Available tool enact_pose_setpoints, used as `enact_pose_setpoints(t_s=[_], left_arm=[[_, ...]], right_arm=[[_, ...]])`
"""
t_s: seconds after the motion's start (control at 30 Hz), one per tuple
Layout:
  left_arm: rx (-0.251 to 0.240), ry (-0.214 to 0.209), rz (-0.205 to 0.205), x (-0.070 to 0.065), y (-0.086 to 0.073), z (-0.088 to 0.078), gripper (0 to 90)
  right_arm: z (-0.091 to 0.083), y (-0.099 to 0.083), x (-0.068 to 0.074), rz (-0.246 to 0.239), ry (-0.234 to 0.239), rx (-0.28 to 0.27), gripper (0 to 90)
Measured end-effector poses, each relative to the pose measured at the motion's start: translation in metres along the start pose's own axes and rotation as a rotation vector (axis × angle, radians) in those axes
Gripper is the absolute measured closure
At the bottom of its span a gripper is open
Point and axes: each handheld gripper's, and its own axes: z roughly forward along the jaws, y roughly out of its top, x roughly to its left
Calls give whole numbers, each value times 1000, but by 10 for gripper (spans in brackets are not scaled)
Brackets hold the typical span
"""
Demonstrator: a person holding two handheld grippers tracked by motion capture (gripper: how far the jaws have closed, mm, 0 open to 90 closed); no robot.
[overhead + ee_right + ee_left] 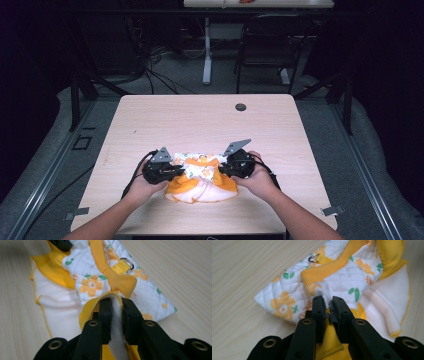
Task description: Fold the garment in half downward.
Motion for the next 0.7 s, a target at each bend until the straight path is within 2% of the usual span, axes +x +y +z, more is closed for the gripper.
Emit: enact_pose_setpoints(t_s=[0.33,0.47,0.7], left_arm=[[-19,-29,-45,-7,-14,-10,757],[-26,-23,-54,-7,-11,-18,727],[-55,-15,-67,-5,-1,-34,669]], right_arm=[[-5,-20,7,33,22,5,681],[-18,-24,10,34,28,1,633],[-35,-28,6,67,23,-28,634]])
